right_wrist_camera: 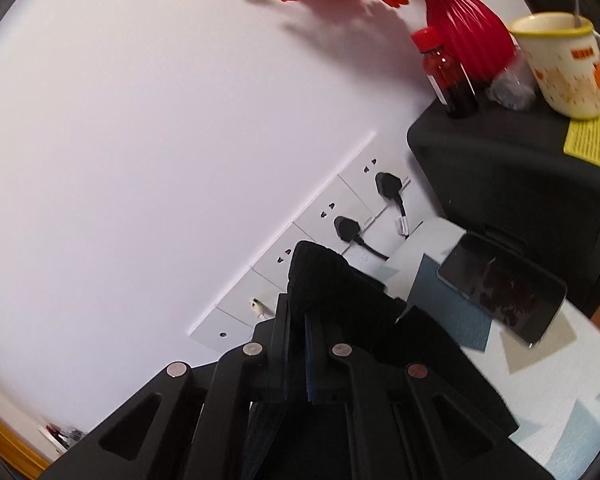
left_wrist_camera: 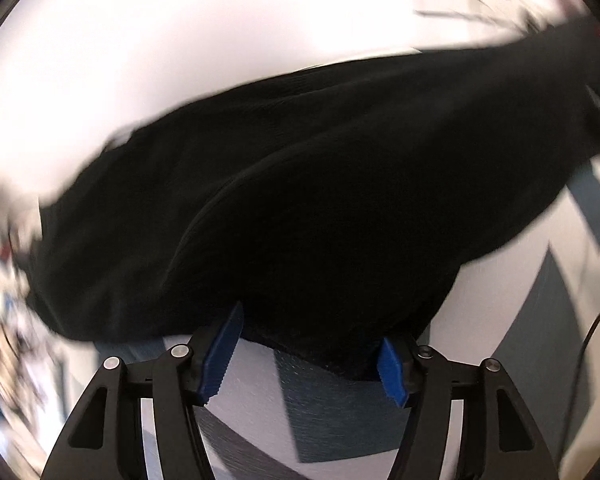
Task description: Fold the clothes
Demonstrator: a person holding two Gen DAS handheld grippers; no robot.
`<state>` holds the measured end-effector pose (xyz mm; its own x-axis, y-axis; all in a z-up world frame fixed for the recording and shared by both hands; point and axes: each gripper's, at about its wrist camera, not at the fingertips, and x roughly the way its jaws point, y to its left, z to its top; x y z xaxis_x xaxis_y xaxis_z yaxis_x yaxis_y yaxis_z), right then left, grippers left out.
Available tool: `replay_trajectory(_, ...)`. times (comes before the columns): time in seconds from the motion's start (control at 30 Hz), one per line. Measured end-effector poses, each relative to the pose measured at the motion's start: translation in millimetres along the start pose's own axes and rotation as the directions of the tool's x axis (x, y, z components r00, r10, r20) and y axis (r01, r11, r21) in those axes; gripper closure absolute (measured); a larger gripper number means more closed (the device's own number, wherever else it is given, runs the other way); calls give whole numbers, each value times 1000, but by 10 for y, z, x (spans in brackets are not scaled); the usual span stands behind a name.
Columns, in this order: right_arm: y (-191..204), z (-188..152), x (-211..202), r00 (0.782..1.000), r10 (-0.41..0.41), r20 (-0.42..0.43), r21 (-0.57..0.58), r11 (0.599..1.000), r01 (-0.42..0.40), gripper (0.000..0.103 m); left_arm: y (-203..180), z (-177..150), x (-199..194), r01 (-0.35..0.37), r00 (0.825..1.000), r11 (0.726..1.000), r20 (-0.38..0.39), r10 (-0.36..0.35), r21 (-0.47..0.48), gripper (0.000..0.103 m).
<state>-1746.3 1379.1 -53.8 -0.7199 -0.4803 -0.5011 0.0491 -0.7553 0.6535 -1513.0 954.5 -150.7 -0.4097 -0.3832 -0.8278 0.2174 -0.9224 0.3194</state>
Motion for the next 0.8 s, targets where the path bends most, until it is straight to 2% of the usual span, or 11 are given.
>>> replay_trajectory(0.07, -5, 40, 15, 1000, -14, -1, -18, 1000, 14, 99, 76, -6, 31, 16, 1000, 1000, -12, -16, 24, 40)
replay_trajectory(0.17, -406, -170, 88, 993, -88, -73, 50, 994, 92, 99, 251, 2, 113, 39, 998, 999, -41, -39, 11, 38)
replay_trajectory(0.3, -919, -541, 165, 970, -162, -178, 137, 973, 188, 98, 225, 43, 211, -5, 999, 999, -45, 7, 46, 36)
replay_trajectory(0.37, -1166, -732, 199, 953, -192, -233, 174, 956, 236, 96, 238, 70, 224, 2, 998, 1000, -68, -1, 6, 36)
replay_trajectory(0.4, -1238, -764, 134, 958, -173, -230, 227, 947, 225, 93, 257, 79, 229, 17, 996, 999, -89, -20, -34, 36)
replay_trajectory(0.47, -1332, -815, 13, 961, -147, -234, 292, 932, 214, 78, 293, 95, 239, 45, 990, 992, -129, -60, -115, 36)
replay_trajectory(0.5, -1328, -832, -47, 961, -146, -234, 302, 929, 215, 76, 320, 97, 248, 62, 985, 985, -147, -86, -161, 36)
replay_trajectory(0.57, -1319, -865, -168, 962, -145, -233, 322, 921, 217, 60, 391, 79, 281, 106, 971, 956, -178, -159, -272, 37)
replay_trajectory(0.63, -1310, -897, -288, 962, -144, -233, 342, 914, 219, 51, 471, 40, 326, 142, 959, 910, -173, -224, -391, 37)
replay_trajectory(0.73, -1245, -923, -173, 960, -146, -238, 340, 914, 223, 51, 577, -5, 385, 173, 946, 824, -141, -291, -539, 37)
replay_trajectory(0.8, -1202, -940, -96, 959, -148, -242, 339, 913, 226, 51, 598, 5, 408, 164, 948, 788, -125, -291, -593, 36)
